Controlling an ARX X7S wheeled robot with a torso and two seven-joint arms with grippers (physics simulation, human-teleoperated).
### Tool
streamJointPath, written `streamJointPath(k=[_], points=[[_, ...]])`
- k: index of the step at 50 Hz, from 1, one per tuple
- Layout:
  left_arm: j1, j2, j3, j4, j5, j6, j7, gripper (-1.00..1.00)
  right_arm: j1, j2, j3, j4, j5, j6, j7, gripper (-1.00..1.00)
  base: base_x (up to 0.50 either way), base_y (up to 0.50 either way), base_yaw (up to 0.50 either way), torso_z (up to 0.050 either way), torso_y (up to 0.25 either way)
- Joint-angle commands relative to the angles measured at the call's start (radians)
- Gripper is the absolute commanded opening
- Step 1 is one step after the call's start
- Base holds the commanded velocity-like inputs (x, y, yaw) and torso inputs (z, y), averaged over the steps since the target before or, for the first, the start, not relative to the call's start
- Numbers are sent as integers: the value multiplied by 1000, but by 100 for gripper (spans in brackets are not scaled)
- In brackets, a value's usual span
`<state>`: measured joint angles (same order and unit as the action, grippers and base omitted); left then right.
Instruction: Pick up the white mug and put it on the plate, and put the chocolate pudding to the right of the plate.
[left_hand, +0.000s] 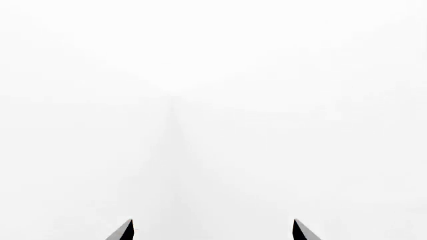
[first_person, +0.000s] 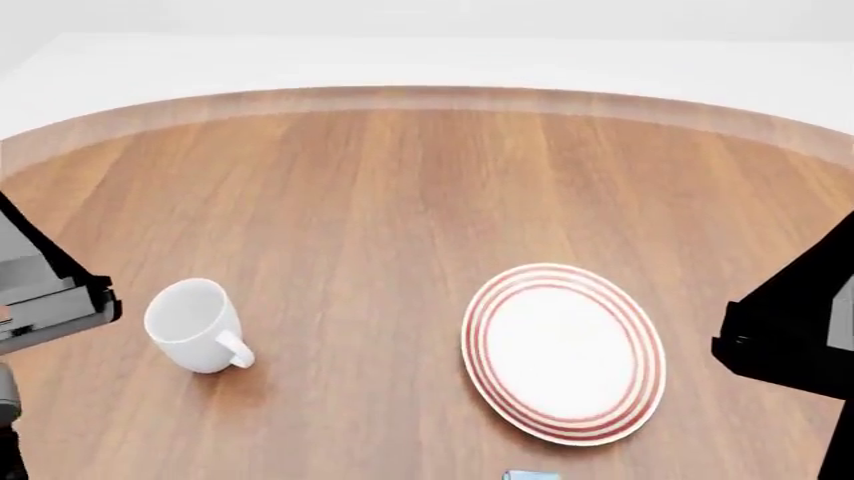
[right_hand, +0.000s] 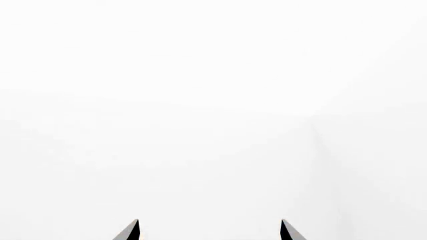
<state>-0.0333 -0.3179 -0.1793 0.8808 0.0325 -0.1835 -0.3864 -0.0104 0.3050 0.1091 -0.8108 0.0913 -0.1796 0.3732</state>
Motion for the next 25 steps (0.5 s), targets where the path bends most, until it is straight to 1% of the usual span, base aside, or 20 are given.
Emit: streamJointPath(k=[1, 2, 5, 7, 8, 9, 12, 14, 16, 17, 18, 20, 22, 25], points=[[-27, 56, 38, 32, -44, -142, 32, 100, 0, -13, 16, -1, -24, -8, -21, 100, 0, 0, 0, 0, 0], [-35, 75, 48, 40, -88, -199, 37, 100, -1, -12, 16, 0, -22, -8, -21, 100, 0, 0, 0, 0, 0], [-61, 108, 63, 47, -166, -309, 40, 100, -2, -11, 16, 0, -20, -9, -20, 100, 0, 0, 0, 0, 0], [-78, 128, 70, 49, -200, -375, 30, 100, -3, -10, 15, 0, -18, -8, -19, 100, 0, 0, 0, 0, 0], [-79, 127, 71, 50, -201, -377, 28, 100, -3, -9, 14, 0, -18, -8, -19, 100, 0, 0, 0, 0, 0], [-95, 143, 71, 57, -233, -444, 20, 100, -4, -9, 14, 0, -18, -6, -19, 100, 0, 0, 0, 0, 0], [-134, 159, 89, 74, -257, -567, -8, 100, -3, -7, 12, -1, -16, -3, -18, 100, 0, 0, 0, 0, 0], [-173, 168, 108, 98, -265, -682, -41, 100, -4, -7, 11, 0, -15, -2, -17, 100, 0, 0, 0, 0, 0], [-205, 176, 125, 115, -268, -766, -68, 100, -4, -6, 10, 0, -15, -2, -16, 100, 0, 0, 0, 0, 0], [-237, 193, 139, 115, -270, -849, -97, 100, -4, -6, 8, 1, -16, -1, -16, 100, 0, 0, 0, 0, 0], [-249, 201, 147, 116, -278, -870, -101, 100, -4, -6, 8, 1, -15, -1, -16, 100, 0, 0, 0, 0, 0], [-281, 215, 191, 119, -267, -935, -140, 100, -4, -5, 7, 5, -16, -4, -16, 100, 0, 0, 0, 0, 0], [-306, 230, 242, 126, -257, -970, -176, 100, -4, -5, 6, 9, -16, -7, -15, 100, 0, 0, 0, 0, 0], [-332, 258, 277, 126, -263, -1026, -207, 100, -6, -4, 5, 10, -15, -9, -14, 100, 0, 0, 0, 0, 0]])
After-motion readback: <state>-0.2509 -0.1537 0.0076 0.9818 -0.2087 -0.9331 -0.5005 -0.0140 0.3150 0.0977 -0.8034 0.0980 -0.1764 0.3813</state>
